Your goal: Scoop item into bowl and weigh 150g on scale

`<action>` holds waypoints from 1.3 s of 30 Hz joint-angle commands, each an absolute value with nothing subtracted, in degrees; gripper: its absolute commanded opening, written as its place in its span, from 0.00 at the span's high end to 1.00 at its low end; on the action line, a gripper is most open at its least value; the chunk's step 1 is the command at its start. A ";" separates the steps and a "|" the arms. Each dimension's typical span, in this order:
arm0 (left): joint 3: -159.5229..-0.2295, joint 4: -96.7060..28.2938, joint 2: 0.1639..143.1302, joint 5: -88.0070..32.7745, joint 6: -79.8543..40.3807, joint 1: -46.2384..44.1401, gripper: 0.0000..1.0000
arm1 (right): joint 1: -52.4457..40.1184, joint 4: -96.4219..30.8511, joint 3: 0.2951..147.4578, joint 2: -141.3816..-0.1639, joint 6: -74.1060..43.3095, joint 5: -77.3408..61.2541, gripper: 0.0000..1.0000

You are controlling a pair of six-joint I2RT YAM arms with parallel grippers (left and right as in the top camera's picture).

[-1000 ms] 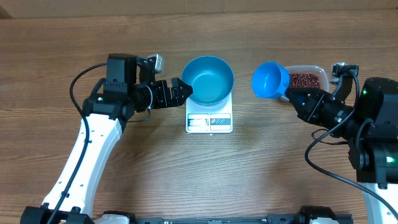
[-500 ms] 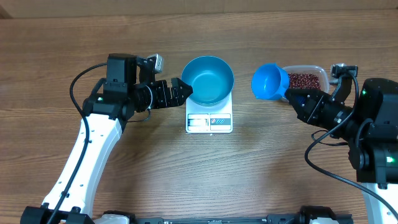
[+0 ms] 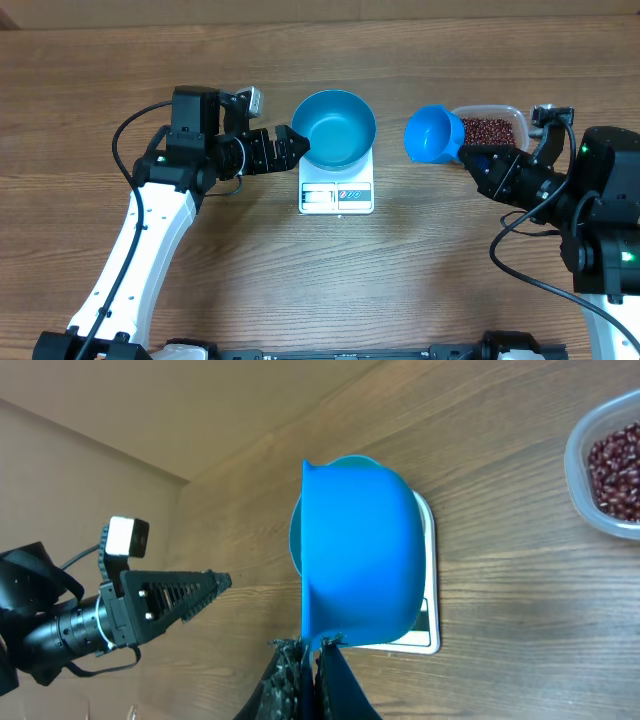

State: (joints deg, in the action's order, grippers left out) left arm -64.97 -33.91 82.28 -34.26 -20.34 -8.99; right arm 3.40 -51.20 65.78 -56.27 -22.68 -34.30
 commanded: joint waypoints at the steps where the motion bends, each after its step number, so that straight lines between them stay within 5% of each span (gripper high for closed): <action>1: -65.52 -33.91 81.32 -33.87 -18.65 -8.97 0.00 | 3.88 -51.57 67.16 -55.96 -22.15 -34.81 0.96; 39: -65.52 -33.91 81.32 -33.89 -18.65 -8.97 0.00 | 3.88 -53.69 67.16 -55.96 -20.73 -34.63 0.96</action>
